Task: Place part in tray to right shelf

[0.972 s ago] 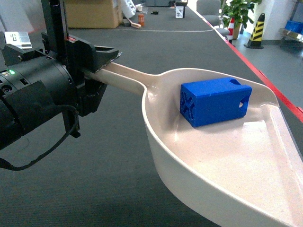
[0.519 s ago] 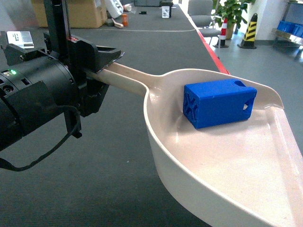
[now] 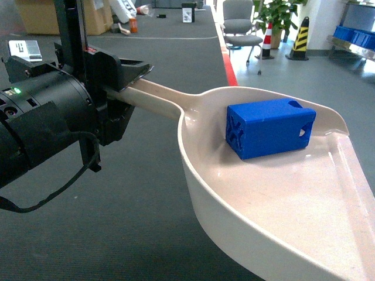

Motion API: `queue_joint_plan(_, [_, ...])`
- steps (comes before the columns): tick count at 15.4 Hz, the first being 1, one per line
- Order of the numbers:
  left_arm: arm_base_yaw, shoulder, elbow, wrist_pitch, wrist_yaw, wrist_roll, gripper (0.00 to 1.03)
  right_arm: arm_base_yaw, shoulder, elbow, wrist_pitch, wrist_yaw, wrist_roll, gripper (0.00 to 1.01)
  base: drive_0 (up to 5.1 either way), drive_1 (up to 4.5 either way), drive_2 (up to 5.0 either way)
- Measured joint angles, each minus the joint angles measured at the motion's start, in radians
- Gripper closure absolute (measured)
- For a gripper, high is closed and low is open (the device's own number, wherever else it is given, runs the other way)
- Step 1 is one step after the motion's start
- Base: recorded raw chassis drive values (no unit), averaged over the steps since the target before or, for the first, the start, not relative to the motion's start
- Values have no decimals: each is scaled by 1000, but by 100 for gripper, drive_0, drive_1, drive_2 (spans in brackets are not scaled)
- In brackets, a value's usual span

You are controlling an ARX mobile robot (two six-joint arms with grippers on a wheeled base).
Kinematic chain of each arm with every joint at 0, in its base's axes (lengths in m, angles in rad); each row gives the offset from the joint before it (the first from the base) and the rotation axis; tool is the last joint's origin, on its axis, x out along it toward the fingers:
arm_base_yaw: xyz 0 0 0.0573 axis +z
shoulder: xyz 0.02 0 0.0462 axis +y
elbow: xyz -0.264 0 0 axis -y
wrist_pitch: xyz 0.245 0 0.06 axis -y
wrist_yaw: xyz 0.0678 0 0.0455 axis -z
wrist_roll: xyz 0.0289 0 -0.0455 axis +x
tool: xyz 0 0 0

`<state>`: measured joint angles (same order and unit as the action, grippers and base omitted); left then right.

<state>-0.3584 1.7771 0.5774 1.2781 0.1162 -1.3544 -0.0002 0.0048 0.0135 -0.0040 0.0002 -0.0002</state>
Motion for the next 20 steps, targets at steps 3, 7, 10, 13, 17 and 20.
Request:
queue_joint_plan(3, [0,0,0,0,-2,0,90,0,0,0,0,0,0,3,497,-242,-242])
queue_joint_plan(7, [0,0,0,-4,-1,0,90,0,0,0,-3,0,0,3,489,-247,-247])
queue_joint_plan(10, [0,-2,0,-3,-2,0,90,0,0,0,1,0,0,3,496,-240,-240])
queue_joint_plan(13, [0,-3,0,1,0,0,90,0,0,0,0,0,0,3,499,-237,-237])
queue_joint_plan(17, [0,-3,0,-1,-2,1,90,0,0,0,-2,0,0,3,497,-248,-248])
queue_joint_plan(20, [0,-3,0,0,-2,0,90,0,0,0,-2,0,0,3,499,-246,-246])
